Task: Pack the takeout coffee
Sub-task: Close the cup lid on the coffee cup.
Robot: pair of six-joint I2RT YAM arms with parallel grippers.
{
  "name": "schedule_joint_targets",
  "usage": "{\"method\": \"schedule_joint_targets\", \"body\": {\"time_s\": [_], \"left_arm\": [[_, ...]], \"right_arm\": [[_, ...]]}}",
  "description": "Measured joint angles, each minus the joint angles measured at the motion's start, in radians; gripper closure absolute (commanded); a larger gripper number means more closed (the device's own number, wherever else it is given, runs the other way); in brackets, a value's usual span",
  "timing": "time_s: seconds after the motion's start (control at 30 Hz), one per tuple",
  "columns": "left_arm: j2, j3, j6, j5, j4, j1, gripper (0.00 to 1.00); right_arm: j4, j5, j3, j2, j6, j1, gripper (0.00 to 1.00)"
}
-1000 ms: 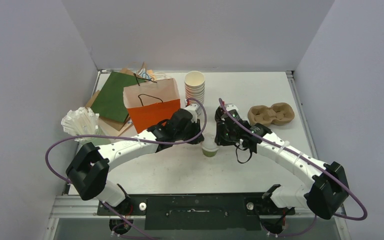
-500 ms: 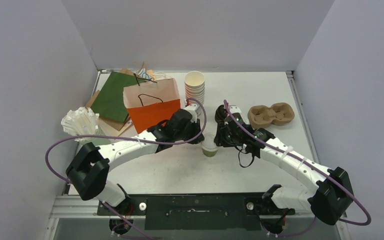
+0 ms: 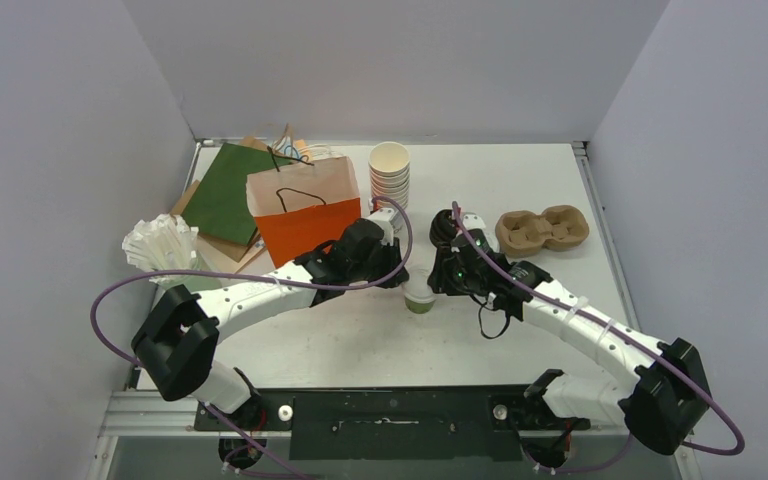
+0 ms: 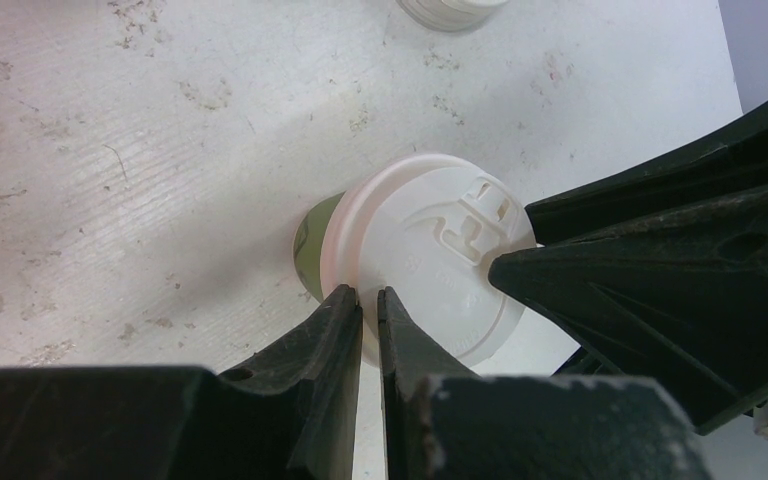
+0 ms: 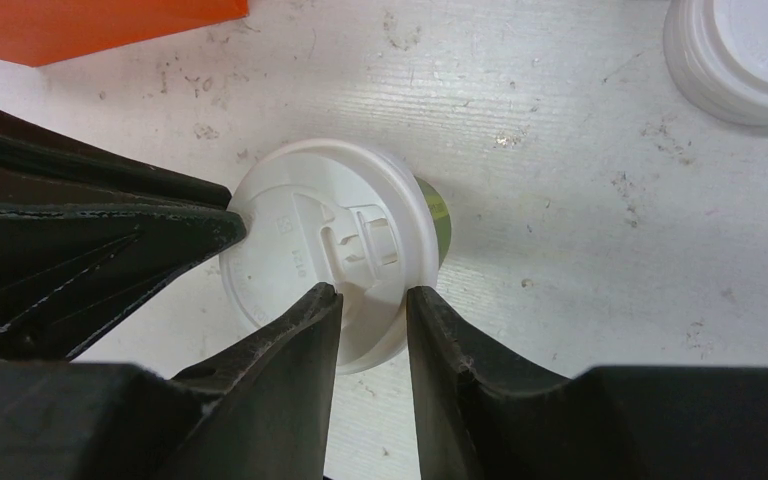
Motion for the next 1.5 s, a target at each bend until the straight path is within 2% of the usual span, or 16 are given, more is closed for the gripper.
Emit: {"method": "schedule_joint_targets", "body": {"time_s": [0.37,0.8,1.5], "left_arm": [[-0.002,-0.018,-0.005,0.000,0.036,0.000,0.90],[-0.016,-0.058,-0.026,-0.008,0.092,0.000,0.90],[-0.043,-0.179,-0.078,-0.012,0.289,0.001,0.87]], "right_arm": [[0.040,0.002,-0.043,-0.014,0.022,-0.001,0.68],[0.008,0.002,-0.011,0.006,0.014,-0.001,0.69],[-0.018,0.006,0.019,0.042,-0.019,-0.001,0.69]]}}
